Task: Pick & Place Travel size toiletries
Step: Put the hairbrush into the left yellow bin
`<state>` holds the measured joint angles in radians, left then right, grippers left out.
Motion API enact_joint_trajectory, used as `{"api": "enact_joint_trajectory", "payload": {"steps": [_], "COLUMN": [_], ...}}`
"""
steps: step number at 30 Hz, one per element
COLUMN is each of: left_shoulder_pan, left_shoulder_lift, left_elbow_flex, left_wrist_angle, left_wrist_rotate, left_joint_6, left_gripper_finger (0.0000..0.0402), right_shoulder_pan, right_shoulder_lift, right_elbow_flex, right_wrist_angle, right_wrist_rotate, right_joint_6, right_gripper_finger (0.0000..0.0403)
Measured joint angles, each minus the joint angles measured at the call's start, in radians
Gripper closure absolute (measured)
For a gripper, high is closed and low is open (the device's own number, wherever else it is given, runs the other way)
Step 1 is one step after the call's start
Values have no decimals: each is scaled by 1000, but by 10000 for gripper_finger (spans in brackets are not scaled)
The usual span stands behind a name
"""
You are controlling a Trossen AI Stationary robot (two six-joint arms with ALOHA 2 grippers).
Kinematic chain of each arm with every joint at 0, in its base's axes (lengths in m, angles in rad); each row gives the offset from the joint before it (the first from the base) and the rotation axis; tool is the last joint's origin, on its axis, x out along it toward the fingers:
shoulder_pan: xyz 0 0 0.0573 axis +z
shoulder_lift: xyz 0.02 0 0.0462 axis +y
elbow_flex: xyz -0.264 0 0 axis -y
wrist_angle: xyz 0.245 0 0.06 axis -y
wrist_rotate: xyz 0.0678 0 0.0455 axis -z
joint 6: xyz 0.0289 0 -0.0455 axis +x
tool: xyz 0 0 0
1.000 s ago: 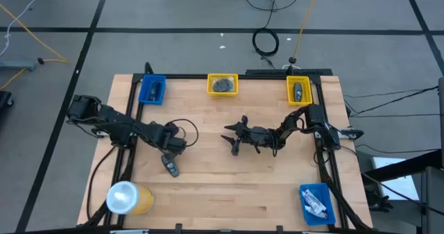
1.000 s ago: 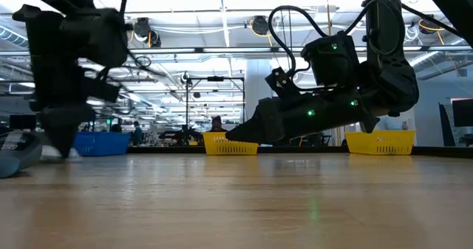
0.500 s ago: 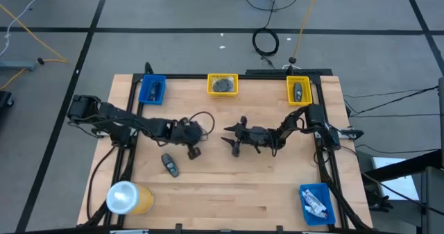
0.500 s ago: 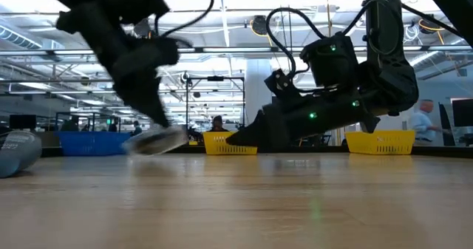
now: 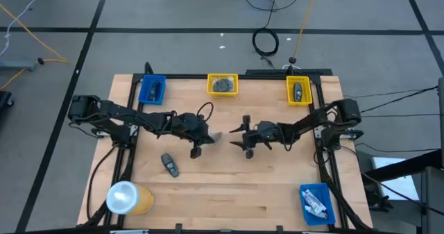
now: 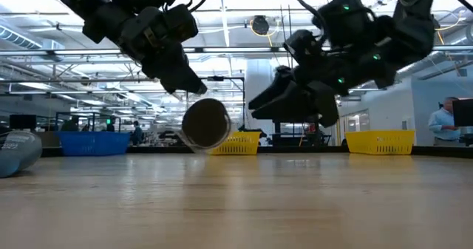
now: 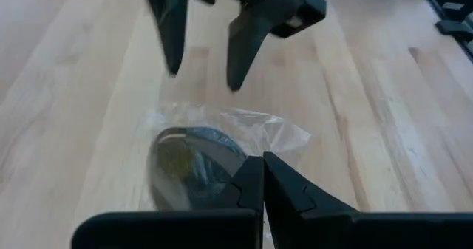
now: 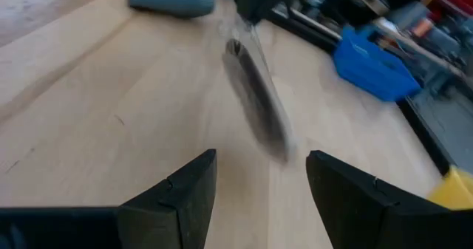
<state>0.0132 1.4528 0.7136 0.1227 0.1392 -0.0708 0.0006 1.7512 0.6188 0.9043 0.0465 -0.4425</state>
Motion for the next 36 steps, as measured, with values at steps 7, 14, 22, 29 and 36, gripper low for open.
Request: {"api": "enact_joint_trajectory", "payload": {"steps": [7, 14, 22, 29, 36], "left_shoulder_pan": [0, 0, 4, 50, 54], "left_shoulder_lift": [0, 0, -1, -28, 15], "left_elbow_flex": [0, 0, 1, -15, -217], "left_wrist_angle": [60, 81, 34, -165, 272], "left_wrist_rotate": [1, -17, -167, -252, -262], "left_joint_6": [41, 53, 127, 108, 45], "left_gripper_finger": [399, 396, 373, 287, 234], "right_shoulder_pan": [-29, -44, -70, -144, -323], "right_shoulder_lift": [34, 82, 76, -73, -137], "right_elbow_flex": [103, 151, 151, 209, 477], "right_wrist_angle": [-58, -90, -105, -384, -843], "right_wrist_rotate": [-104, -206, -171, -15, -13], "right_joint_6": [-110, -71, 24, 4, -81], "right_gripper_finger": [202, 266, 381, 377, 374]}}
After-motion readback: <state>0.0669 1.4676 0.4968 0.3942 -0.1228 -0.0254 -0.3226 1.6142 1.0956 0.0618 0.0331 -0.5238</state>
